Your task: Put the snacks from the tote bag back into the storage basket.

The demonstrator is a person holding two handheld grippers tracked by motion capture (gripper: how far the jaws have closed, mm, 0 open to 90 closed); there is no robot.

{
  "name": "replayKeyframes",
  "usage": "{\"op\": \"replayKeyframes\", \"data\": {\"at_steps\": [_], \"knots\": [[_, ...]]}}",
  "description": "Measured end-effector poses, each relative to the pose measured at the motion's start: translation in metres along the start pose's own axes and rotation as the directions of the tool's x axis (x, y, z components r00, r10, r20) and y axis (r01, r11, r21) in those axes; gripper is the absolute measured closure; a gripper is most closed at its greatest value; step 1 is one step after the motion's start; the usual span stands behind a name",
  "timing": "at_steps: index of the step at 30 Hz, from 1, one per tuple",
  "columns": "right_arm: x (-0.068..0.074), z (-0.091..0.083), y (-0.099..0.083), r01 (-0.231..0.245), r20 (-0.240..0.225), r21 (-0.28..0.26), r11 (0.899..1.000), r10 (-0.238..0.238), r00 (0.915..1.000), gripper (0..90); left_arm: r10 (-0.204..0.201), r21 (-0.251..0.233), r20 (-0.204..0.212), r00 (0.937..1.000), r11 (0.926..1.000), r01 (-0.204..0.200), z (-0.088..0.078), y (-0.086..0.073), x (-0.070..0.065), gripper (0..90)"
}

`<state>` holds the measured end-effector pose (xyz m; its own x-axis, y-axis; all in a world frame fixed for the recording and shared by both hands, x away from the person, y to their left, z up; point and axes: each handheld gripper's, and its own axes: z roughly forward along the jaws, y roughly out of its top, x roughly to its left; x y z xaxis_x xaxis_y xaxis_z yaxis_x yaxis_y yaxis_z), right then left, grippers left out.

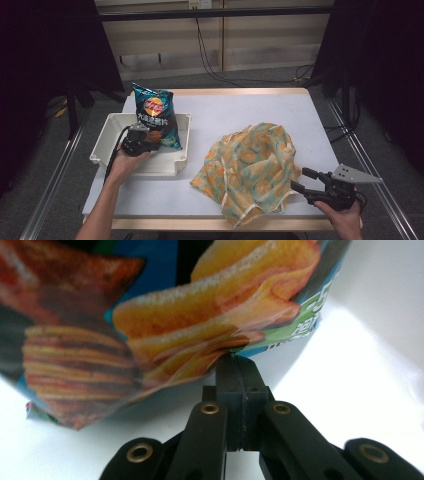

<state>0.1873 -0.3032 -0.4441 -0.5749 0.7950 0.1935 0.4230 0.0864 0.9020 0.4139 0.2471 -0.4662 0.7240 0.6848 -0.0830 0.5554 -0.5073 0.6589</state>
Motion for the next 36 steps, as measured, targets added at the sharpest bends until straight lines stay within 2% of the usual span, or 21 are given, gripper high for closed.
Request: {"op": "replayKeyframes", "data": {"at_steps": [1, 3, 5, 6, 8, 10, 12, 15, 19, 21, 23, 26, 28, 31, 34, 36], "knots": [[0.000, 0.000, 0.000, 0.000, 0.001, -0.001, 1.000, 0.000, 1.0000, 31.1, 0.004, 0.004, 0.010, 0.9999, 1.0000, -0.004, 0.001, 0.002, -0.001, 90.0], [-0.001, -0.001, 0.000, -0.004, 0.003, -0.001, 1.000, 0.004, 1.0000, 31.1, 0.010, 0.011, -0.006, 0.9999, 0.9999, -0.009, 0.002, 0.004, -0.004, 90.0], [-0.001, 0.000, 0.000, -0.005, 0.003, -0.001, 1.000, 0.005, 1.0000, 31.1, 0.012, 0.011, 0.006, 0.9999, 0.9999, -0.012, 0.004, 0.007, -0.005, 90.0], [-0.001, 0.000, 0.000, -0.003, 0.001, 0.001, 1.000, 0.003, 1.0000, 31.1, 0.016, 0.013, -0.001, 0.9999, 0.9998, -0.016, 0.005, 0.009, -0.004, 90.0], [-0.001, 0.000, 0.000, -0.001, -0.001, 0.000, 1.000, 0.001, 1.0000, 31.1, -0.001, 0.004, 0.001, 1.0000, 1.0000, 0.001, 0.009, 0.010, -0.005, 90.0], [-0.001, 0.000, 0.000, 0.000, 0.001, -0.002, 1.000, 0.000, 1.0000, 30.9, 0.023, 0.008, -0.012, 0.9997, 0.9997, -0.023, 0.010, 0.012, -0.007, 90.0], [-0.001, -0.001, 0.000, -0.004, 0.002, -0.002, 1.000, 0.004, 1.0000, 30.9, 0.031, 0.022, -0.007, 0.9995, 0.9993, -0.031, 0.012, 0.012, -0.010, 90.0], [-0.001, 0.000, -0.001, -0.007, 0.001, 0.001, 1.000, 0.007, 1.0000, 30.9, 0.009, 0.020, 0.002, 1.0000, 0.9998, -0.009, 0.011, 0.009, -0.007, 90.0], [-0.001, -0.001, -0.001, -0.002, 0.002, -0.004, 1.000, 0.002, 1.0000, 30.9, 0.005, -0.013, 0.010, 0.9999, 0.9999, -0.005, 0.006, 0.008, -0.009, 90.0], [-0.001, -0.001, 0.000, -0.006, 0.004, -0.005, 1.000, 0.006, 1.0000, 30.9, -0.013, -0.055, 0.011, 0.9999, 0.9984, 0.013, 0.002, 0.009, -0.011, 89.4], [0.000, -0.001, 0.000, -0.005, 0.003, -0.005, 1.000, 0.005, 1.0000, 30.9, -0.031, -0.081, 0.027, 0.9992, 0.9962, 0.033, -0.002, 0.008, -0.014, 86.0], [0.000, -0.002, 0.000, -0.006, 0.003, -0.010, 1.000, 0.006, 1.0000, 30.9, -0.036, -0.113, 0.031, 0.9989, 0.9928, 0.039, -0.007, 0.006, -0.017, 81.9], [-0.001, -0.003, 0.000, -0.006, 0.008, -0.012, 1.000, 0.007, 0.9999, 30.9, -0.043, -0.153, 0.049, 0.9979, 0.9870, 0.050, -0.012, 0.002, -0.021, 79.8], [-0.002, -0.004, -0.001, -0.005, 0.010, -0.013, 1.000, 0.006, 0.9999, 30.9, -0.059, -0.185, 0.066, 0.9961, 0.9802, 0.070, -0.019, -0.003, -0.026, 74.4], [-0.001, -0.004, -0.001, -0.007, 0.013, -0.012, 1.000, 0.008, 0.9999, 30.9, -0.033, -0.204, 0.087, 0.9957, 0.9776, 0.050, -0.024, -0.007, -0.035, 68.5], [-0.001, -0.003, -0.001, -0.009, 0.012, -0.012, 1.000, 0.009, 0.9999, 30.9, -0.030, -0.216, 0.092, 0.9953, 0.9751, 0.049, -0.027, -0.008, -0.040, 62.7]]}}
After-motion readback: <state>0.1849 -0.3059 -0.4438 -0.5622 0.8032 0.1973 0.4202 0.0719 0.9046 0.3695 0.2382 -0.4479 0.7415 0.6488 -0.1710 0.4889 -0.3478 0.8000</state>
